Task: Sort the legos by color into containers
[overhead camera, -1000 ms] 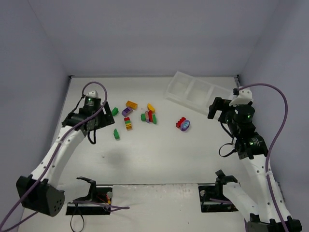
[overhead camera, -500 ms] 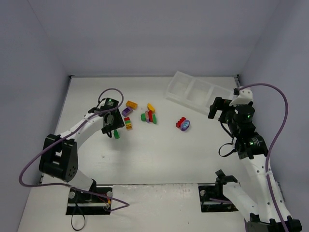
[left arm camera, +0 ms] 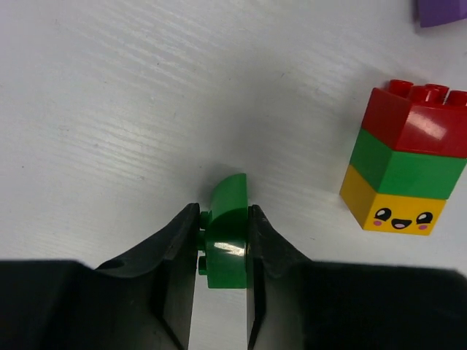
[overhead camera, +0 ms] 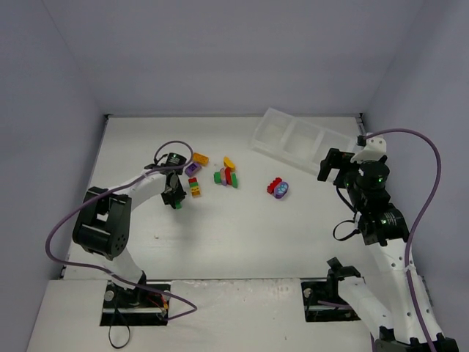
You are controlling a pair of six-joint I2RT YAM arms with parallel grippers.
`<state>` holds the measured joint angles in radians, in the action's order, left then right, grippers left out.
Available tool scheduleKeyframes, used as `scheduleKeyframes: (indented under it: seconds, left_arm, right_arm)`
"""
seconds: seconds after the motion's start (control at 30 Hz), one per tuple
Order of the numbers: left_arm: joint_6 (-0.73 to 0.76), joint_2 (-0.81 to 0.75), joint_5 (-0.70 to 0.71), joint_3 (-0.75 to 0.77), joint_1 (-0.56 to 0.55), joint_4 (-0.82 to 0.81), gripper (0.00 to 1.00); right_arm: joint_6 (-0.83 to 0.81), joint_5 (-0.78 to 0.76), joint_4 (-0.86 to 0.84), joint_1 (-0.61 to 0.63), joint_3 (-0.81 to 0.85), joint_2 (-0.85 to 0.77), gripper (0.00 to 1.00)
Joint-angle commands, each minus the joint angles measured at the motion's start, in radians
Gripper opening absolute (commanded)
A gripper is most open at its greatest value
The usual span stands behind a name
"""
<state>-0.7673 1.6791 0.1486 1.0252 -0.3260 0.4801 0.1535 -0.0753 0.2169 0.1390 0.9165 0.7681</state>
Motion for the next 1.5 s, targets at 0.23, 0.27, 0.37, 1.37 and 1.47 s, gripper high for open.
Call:
scheduleKeyframes:
  seconds: [0.23, 0.27, 0.37, 1.37, 1.47]
  left_arm:
    - [0.175, -0.067, -0.044, 0.309, -0.073, -0.121, 0.0]
    - [0.187, -0.053, -0.082, 0.34, -0.083, -0.156, 0.0]
    - [0.23, 0.014, -0.148, 0.453, -0.107, -0.246, 0.0]
    - [0.505, 0.835, -0.276, 1.332, -0.298, -0.787, 0.16]
    - [0.507, 0.899, -0.268, 1.412, -0.3, -0.767, 0.24]
  right_arm:
    - [-0.011, -0.026, -0.03, 0.007, 0.01, -0.012, 1.0]
    - [-0.015, -0.029, -0.028, 0.007, 0.01, -0.012, 1.0]
    - [-0.02, -0.031, -0.024, 0.007, 0.012, -0.016, 1.0]
    - [0.02, 0.167, 0.001, 0.007, 0.022, 0.03, 1.0]
    - [0.023, 0.186, 0.007, 0.007, 0.019, 0.031, 1.0]
